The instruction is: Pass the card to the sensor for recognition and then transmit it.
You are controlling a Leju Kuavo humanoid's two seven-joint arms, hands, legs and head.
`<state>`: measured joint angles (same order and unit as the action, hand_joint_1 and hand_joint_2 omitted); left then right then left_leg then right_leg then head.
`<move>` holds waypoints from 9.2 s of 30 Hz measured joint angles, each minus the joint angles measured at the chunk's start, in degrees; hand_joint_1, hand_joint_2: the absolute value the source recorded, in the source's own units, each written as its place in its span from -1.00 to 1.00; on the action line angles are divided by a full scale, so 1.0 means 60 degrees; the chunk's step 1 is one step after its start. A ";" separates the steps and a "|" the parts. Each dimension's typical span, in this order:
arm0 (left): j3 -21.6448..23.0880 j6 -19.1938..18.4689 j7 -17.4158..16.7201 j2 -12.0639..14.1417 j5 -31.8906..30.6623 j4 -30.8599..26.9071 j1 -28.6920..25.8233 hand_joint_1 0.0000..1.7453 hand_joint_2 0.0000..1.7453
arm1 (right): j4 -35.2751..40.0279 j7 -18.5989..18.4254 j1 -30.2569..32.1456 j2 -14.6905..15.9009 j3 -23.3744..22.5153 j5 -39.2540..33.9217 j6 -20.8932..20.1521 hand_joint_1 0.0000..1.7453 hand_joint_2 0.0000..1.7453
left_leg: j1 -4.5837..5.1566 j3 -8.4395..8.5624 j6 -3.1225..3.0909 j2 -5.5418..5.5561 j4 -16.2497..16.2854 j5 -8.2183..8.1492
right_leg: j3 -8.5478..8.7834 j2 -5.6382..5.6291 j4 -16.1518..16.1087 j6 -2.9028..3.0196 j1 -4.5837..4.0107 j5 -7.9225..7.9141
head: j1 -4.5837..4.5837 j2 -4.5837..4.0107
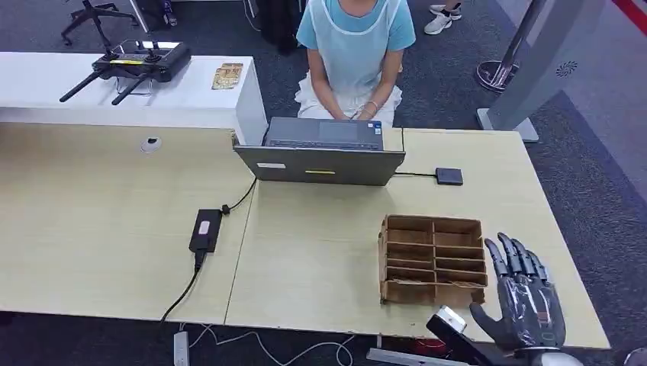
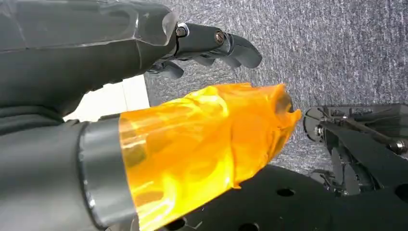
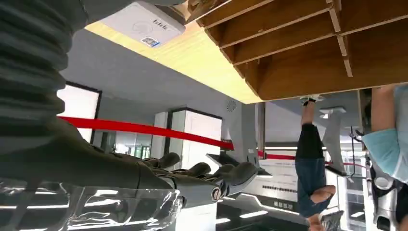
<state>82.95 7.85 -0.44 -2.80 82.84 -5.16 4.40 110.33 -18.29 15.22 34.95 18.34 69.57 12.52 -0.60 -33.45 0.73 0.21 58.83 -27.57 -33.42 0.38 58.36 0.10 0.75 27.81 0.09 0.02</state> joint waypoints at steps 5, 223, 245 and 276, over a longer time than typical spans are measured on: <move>0.0047 -0.0007 0.0000 -0.0022 0.0015 -0.0004 0.0001 -1.00 -1.00 | -0.0291 0.0029 -0.0278 0.0000 0.0175 0.0011 -0.0098 -1.00 1.00 | 0.0000 -0.0001 0.0000 0.0002 0.0000 0.0000 | 0.0000 0.0002 0.0000 0.0000 0.0000 0.0000 | 0.0004 0.0000; 0.0361 -0.0069 0.0033 -0.0084 0.0612 0.0000 0.0001 -1.00 -1.00 | -0.2124 0.0211 -0.0858 -0.0852 0.0175 0.0179 -0.0054 0.98 1.00 | 0.0000 0.0000 0.0000 0.0001 0.0000 0.0000 | 0.0000 0.0001 0.0000 0.0000 0.0000 0.0000 | 0.0004 -0.0004; 0.0390 -0.0084 0.0087 -0.0080 0.0685 -0.0004 0.0001 -1.00 -1.00 | -0.2029 0.0936 -0.0845 -0.0903 0.0073 -0.0546 0.0416 1.00 1.00 | 0.0000 -0.0001 0.0000 0.0001 0.0000 0.0000 | -0.0001 0.0001 0.0000 0.0000 0.0000 0.0001 | 0.0000 -0.0004; 0.0587 -0.0098 0.0503 -0.0015 0.0852 -0.0004 0.0000 -1.00 -1.00 | -0.0269 0.6033 -0.1161 -0.0907 -0.1796 -0.6269 -0.0594 1.00 1.00 | 0.0001 -0.0001 0.0000 0.0001 0.0000 0.0000 | 0.0000 0.0001 0.0001 0.0000 0.0001 0.0000 | 0.0004 -0.0004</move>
<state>86.47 7.26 2.58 -2.89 87.95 -5.18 4.40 108.72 17.90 8.25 29.51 7.56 31.95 8.96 -0.60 -33.46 0.73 0.22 58.83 -27.57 -33.42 0.39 58.37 0.10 0.75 27.81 0.11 0.00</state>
